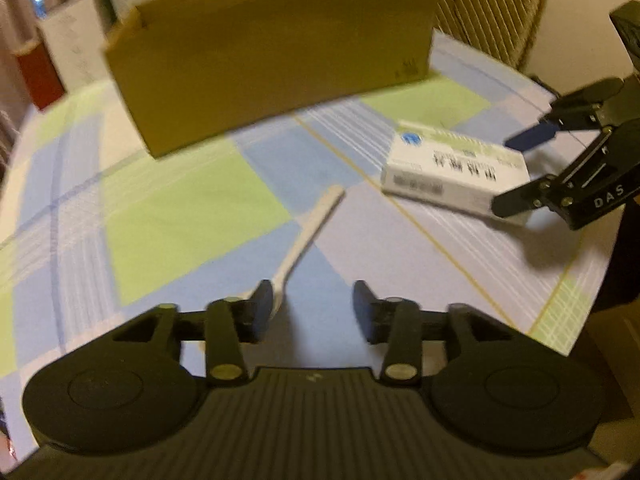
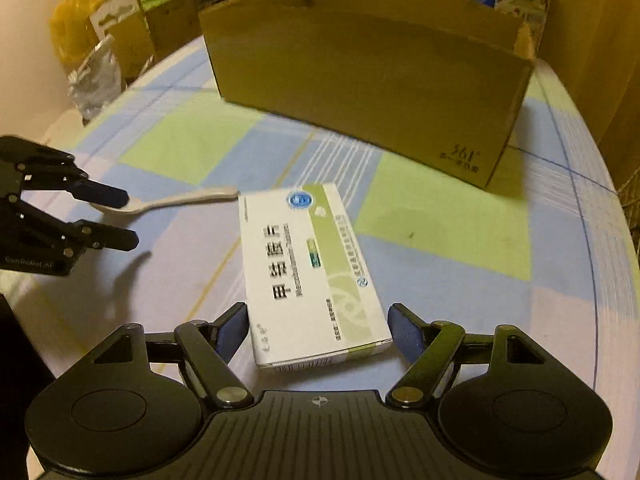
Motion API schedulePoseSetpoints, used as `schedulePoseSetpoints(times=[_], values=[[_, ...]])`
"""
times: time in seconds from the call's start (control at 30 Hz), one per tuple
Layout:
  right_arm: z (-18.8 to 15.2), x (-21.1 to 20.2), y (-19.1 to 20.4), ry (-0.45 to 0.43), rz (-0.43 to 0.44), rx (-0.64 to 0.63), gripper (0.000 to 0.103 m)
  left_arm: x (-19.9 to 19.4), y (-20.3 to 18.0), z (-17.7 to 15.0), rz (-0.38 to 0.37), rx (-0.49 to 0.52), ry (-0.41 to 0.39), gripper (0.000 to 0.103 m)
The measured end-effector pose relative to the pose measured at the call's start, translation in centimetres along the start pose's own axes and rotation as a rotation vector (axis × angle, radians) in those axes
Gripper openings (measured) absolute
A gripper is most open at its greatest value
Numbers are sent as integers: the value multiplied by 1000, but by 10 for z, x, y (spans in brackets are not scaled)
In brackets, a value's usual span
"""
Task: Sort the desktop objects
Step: 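Grasp the white spoon with the left tool while the right tool lifts the medicine box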
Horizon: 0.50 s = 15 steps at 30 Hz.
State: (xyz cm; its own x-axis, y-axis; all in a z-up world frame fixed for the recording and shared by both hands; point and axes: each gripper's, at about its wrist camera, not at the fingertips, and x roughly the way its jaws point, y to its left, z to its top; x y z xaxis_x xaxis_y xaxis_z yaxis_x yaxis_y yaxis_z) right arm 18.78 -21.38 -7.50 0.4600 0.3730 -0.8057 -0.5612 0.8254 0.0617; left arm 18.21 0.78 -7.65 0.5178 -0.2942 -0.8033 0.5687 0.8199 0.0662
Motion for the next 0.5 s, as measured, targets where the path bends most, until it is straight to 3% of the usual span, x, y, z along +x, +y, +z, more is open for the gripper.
schedulePoseSetpoints(times=[0.13, 0.2, 0.3, 0.4, 0.47, 0.5], values=[[0, -2, 2, -27, -16, -8, 80, -7, 15, -1, 72, 5, -35, 57], [0, -1, 2, -25, -18, -4, 81, -5, 22, -1, 85, 27, -17, 57], [-2, 4, 2, -17, -15, 11, 81, 3, 28, 1, 27, 59, 6, 57], [-2, 9, 3, -9, -12, 7, 81, 10, 27, 0, 14, 101, 26, 54], [-3, 11, 4, -5, -3, 9, 81, 15, 28, 0, 21, 110, 49, 38], [-3, 11, 5, 0, -2, 6, 81, 15, 28, -1, 10, 98, 47, 35]])
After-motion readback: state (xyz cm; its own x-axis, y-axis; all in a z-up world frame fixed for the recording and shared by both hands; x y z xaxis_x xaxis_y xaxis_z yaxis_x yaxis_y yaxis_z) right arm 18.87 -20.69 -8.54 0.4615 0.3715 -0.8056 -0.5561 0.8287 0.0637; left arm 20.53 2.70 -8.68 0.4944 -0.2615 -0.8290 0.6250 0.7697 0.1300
